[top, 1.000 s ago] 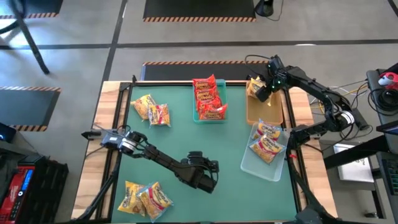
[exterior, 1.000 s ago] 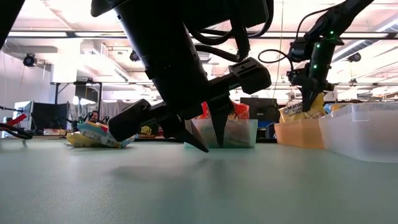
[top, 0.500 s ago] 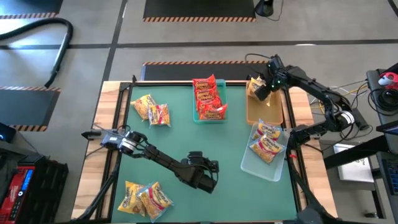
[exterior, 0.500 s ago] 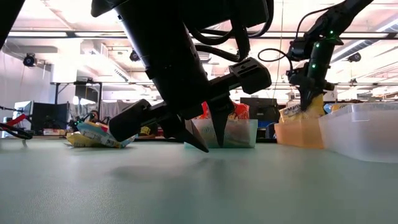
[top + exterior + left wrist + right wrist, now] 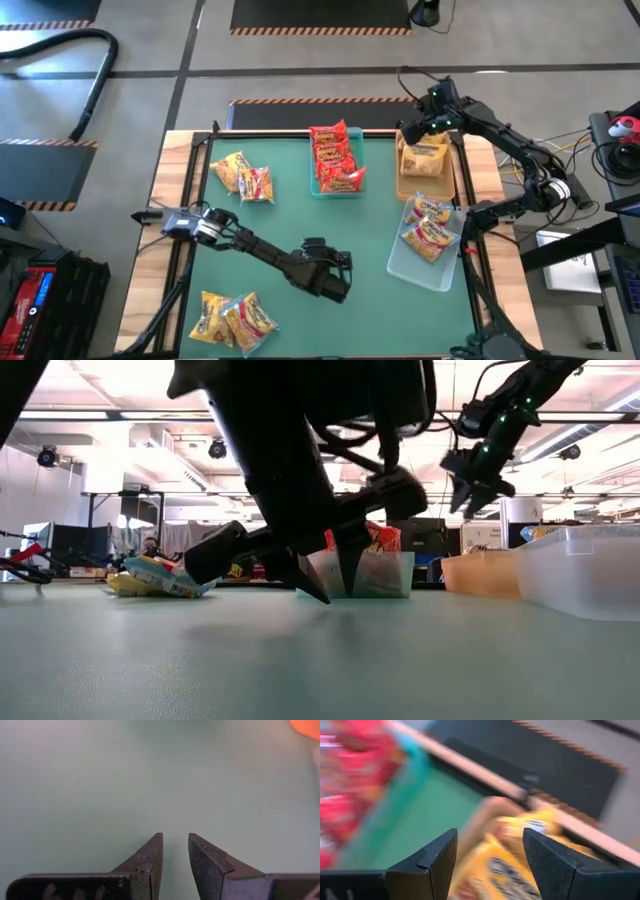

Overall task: Sort Maruchan noodles
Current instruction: Put the blue noodle pack into the transparent bin

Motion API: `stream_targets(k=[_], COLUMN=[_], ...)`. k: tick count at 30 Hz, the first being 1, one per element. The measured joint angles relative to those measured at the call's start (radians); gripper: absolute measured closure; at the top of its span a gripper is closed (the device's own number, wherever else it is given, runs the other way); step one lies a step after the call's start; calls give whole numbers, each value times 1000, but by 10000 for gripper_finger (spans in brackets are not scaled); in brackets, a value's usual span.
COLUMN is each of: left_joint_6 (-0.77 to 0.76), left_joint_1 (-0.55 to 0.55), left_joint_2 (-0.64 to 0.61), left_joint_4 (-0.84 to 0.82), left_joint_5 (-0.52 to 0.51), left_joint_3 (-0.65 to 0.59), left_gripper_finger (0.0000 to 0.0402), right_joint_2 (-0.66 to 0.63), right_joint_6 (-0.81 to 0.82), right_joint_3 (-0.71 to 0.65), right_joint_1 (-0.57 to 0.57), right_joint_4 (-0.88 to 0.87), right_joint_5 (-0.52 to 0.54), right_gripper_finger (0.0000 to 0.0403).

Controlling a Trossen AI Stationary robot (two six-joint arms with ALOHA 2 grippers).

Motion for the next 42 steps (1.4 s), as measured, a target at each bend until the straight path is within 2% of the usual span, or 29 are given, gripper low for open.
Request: stream_targets(k=[4,11,18,21,24,28,32,37,42], left_joint_6=[-14,10,-3,17,57,64,127,264,316], left_joint_1=[40,73,89,102,121,142,155,205,278], left_joint_2=[-7,-59,-104,-127,-176,-288,-458,-692,-873], left_joint_4=[-59,-184,-435,-509,-510,-487,-397,-132,131], left_joint_5=[3,-2,17,26,27,22,-16,-16,-11], left_joint_3=[0,1,-8,-41,-119,-267,-458,-724,-928], left_gripper_finger=[326,326,328,336,351,363,364,364,364], right_joint_2=[3,3,3,3,4,4,4,4,4], right_joint_6=[19,19,79,128,171,232,282,344,399], right_joint_3=[-1,-3,-3,-4,-4,-5,-5,-5,-5], right_joint_1=[53,159,241,271,299,335,362,387,414], right_joint_4=[24,43,73,86,112,146,172,178,178], right_joint_5=[-138,-146,-145,-144,-142,-89,-26,36,69], right_gripper_finger=[187,187,187,187,187,187,187,187,187])
